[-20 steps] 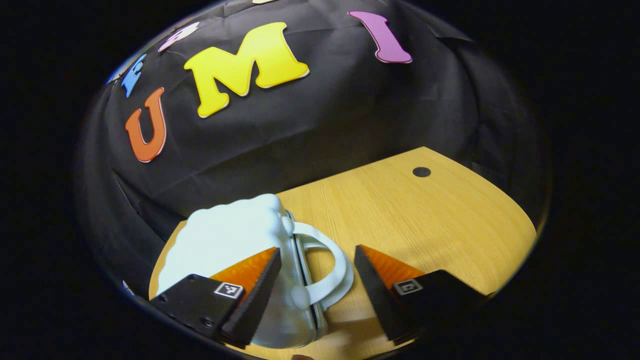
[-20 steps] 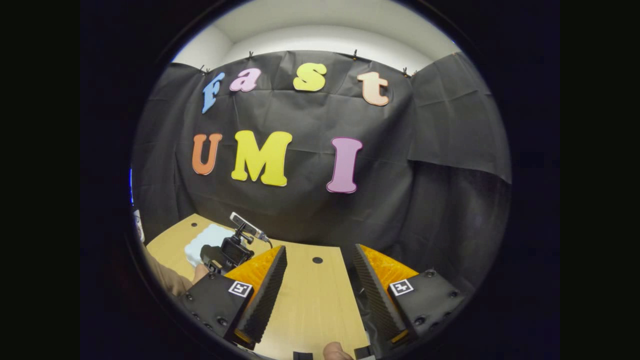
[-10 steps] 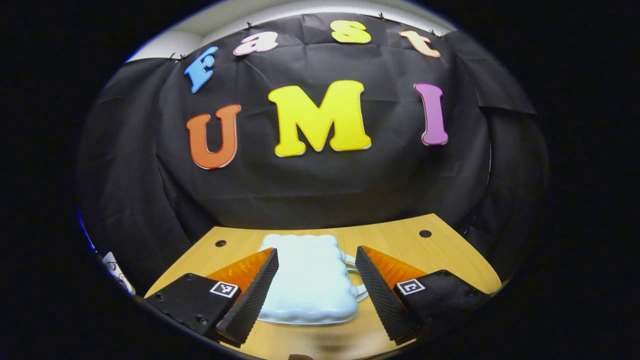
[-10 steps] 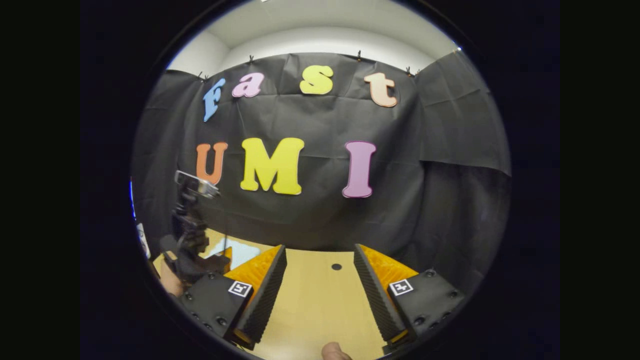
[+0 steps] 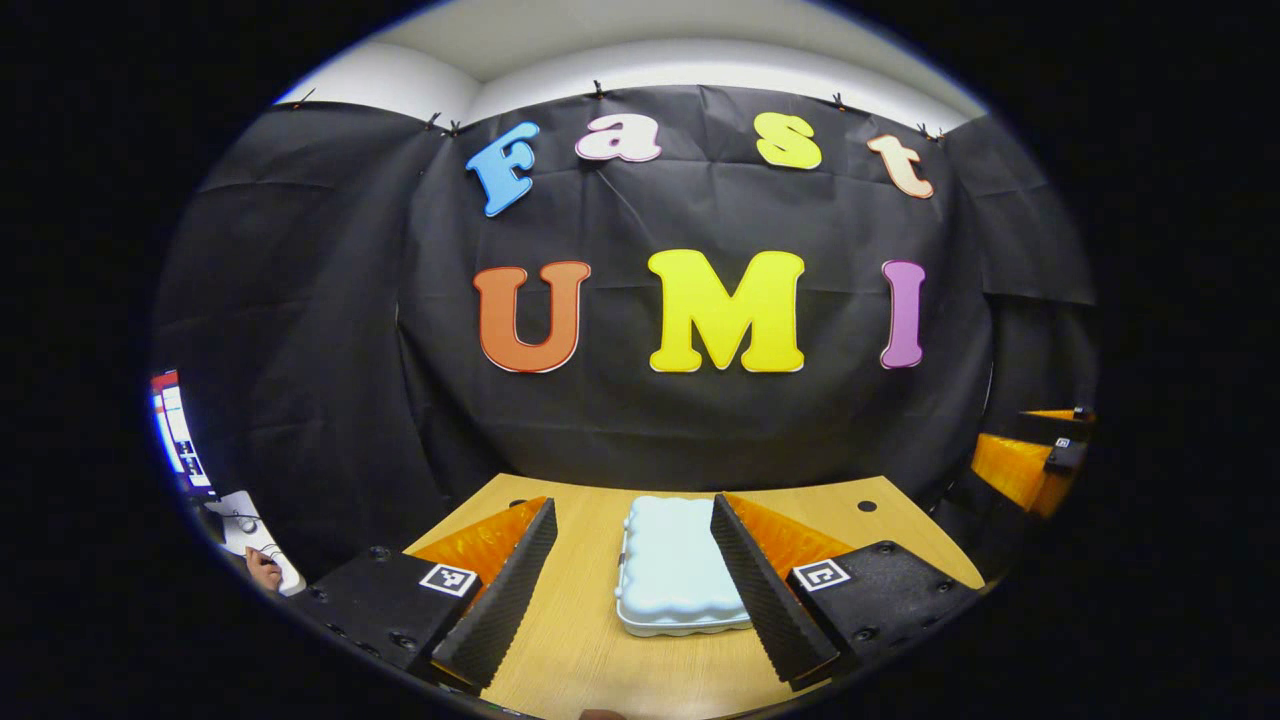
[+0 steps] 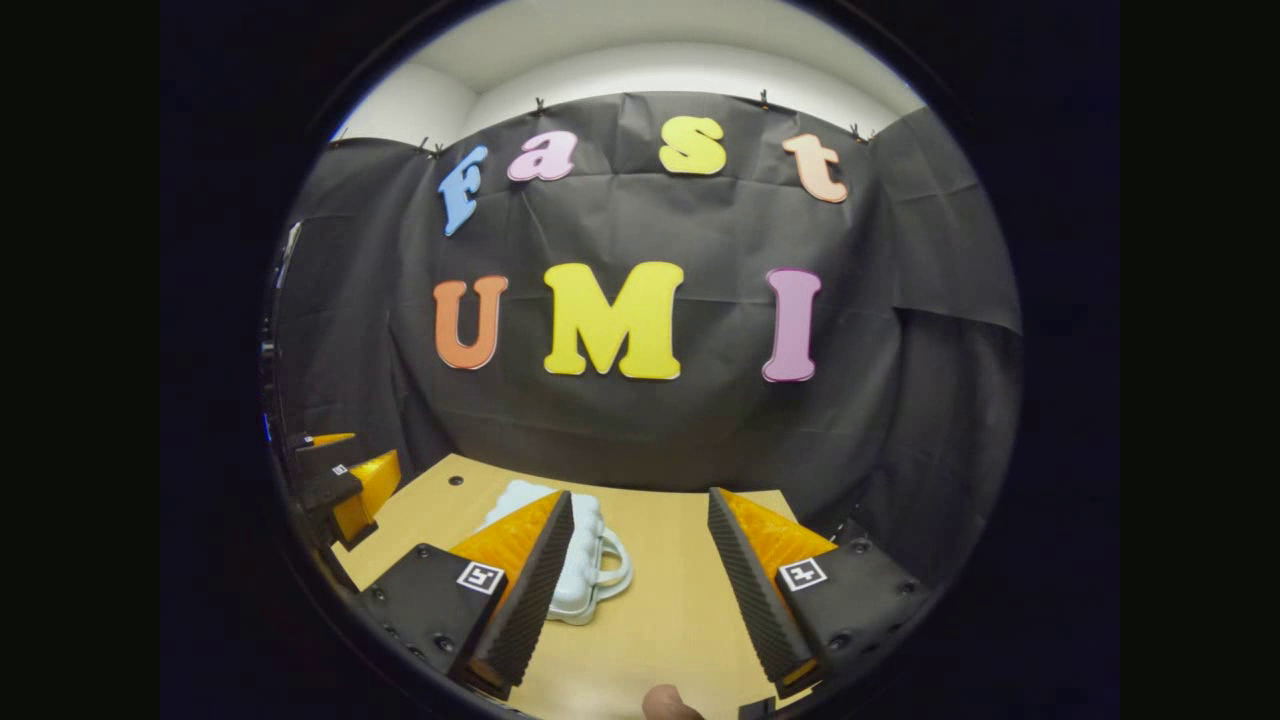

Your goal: First open the suitcase, pack the skin care products into it, and then close the suitcase.

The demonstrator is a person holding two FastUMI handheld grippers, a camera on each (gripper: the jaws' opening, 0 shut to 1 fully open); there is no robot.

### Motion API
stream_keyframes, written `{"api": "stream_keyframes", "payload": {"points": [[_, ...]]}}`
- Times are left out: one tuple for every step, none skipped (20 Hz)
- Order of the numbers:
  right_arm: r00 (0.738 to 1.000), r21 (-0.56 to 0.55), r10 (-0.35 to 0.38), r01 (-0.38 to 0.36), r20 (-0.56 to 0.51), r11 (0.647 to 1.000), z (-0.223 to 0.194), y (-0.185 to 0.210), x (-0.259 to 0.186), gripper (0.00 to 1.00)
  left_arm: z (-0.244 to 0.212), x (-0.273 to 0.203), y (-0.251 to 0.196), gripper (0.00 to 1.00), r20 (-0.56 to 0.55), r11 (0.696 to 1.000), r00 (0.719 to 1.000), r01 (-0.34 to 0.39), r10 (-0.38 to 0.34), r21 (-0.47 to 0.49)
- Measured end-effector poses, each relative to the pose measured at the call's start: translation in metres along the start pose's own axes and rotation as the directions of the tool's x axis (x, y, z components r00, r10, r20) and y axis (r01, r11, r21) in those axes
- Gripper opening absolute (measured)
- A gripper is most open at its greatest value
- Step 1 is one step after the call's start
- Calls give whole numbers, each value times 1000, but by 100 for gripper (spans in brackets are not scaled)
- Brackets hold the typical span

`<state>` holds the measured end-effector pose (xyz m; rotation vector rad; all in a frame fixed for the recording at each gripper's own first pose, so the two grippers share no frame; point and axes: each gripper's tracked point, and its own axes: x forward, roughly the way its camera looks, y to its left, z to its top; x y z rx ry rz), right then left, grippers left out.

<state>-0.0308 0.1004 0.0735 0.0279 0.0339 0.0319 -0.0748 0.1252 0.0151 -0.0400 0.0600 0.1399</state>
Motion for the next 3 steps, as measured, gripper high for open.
{"api": "stream_keyframes", "payload": {"points": [[1000,-12,6,-6,6,1000,2,9,-1,81,2,-1,5,99,3,1000,1000,-2,2,-3],[1000,-20,11,-11,12,1000,4,14,-2,81,3,0,9,99,6,1000,1000,-1,1,-4],[1000,-25,12,-12,15,1000,5,18,-2,81,4,-1,11,99,8,1000,1000,0,0,-7]]}}
